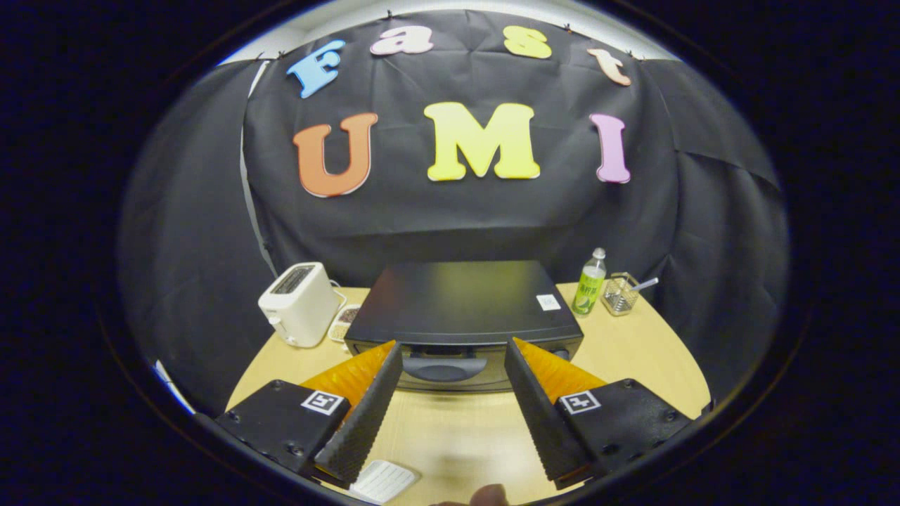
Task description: Open the toaster oven, put the food inside, and close the toaster oven door.
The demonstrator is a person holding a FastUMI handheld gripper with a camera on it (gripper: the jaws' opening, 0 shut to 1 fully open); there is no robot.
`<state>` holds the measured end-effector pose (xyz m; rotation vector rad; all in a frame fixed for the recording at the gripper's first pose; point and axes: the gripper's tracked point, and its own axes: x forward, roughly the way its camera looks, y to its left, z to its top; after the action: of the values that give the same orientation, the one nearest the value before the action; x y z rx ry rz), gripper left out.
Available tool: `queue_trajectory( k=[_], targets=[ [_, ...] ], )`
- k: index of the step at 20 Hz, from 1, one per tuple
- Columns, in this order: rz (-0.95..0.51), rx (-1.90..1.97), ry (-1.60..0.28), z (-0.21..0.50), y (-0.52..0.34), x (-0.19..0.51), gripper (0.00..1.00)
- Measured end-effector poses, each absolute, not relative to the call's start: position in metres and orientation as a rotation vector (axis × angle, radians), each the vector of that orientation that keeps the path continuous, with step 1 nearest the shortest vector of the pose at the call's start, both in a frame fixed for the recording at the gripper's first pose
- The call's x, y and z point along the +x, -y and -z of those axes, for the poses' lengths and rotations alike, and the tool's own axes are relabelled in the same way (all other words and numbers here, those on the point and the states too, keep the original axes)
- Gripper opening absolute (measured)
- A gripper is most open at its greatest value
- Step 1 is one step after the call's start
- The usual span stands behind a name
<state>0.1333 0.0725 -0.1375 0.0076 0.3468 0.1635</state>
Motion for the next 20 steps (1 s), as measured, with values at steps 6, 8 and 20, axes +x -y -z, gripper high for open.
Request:
queue_trajectory(
  k=[6, 8, 20],
  targets=[
    [-0.151, 0.007, -0.227, 0.085, -0.072, 0.059, 0.96],
    [-0.140, -0.022, -0.182, 0.072, -0.070, 0.034, 0.97],
    [-0.157, -0.017, -0.077, 0.064, -0.079, -0.063, 1.00]
  ],
)
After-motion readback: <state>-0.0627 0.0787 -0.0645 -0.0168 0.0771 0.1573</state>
